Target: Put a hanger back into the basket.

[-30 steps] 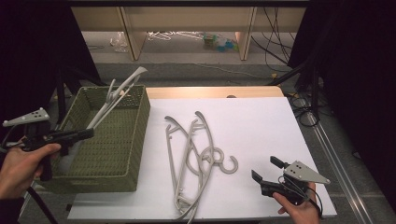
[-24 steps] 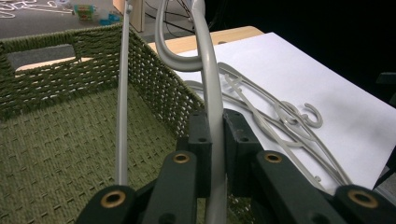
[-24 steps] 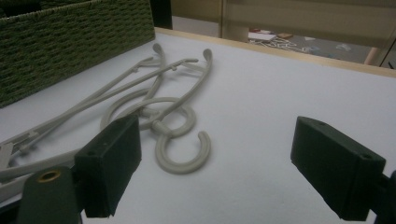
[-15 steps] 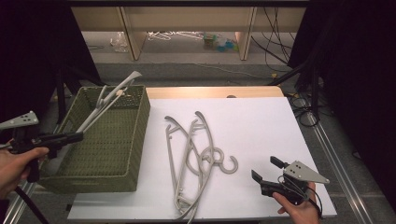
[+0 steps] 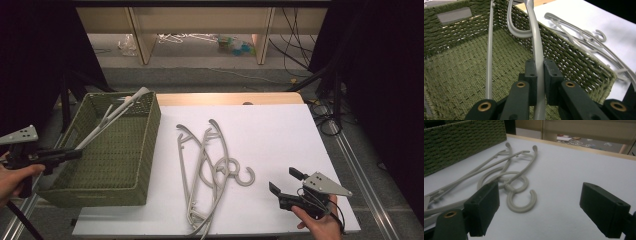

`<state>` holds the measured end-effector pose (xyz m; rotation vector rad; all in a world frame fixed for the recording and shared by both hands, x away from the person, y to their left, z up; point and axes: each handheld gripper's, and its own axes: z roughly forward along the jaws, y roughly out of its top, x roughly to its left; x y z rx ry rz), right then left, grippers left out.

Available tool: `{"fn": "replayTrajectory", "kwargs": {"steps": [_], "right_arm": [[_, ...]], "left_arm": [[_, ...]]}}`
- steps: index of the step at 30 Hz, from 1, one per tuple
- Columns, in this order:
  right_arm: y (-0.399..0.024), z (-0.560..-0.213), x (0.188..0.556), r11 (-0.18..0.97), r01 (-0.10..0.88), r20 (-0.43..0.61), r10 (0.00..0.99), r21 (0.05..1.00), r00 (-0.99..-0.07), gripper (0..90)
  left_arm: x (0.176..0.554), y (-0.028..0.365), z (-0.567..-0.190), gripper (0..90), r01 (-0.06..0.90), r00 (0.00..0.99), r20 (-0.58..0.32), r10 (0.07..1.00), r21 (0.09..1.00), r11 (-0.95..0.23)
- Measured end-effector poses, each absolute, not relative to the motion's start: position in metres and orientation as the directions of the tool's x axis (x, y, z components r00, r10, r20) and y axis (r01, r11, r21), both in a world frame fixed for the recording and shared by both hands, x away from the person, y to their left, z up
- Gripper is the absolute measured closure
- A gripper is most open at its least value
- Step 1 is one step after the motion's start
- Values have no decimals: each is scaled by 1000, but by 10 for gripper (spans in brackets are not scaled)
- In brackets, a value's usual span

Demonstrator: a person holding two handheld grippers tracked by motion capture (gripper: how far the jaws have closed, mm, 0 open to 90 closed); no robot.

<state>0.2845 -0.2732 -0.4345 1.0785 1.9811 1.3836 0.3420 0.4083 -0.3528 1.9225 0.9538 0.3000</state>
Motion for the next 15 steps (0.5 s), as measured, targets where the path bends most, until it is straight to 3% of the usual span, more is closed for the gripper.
{"fn": "replayTrajectory", "kwargs": {"steps": [15], "right_arm": [[-273, -435, 285, 177, 331, 45, 824, 927, -565, 172]], "left_arm": [[361, 405, -365, 815, 541, 672, -166, 722, 776, -325]]}}
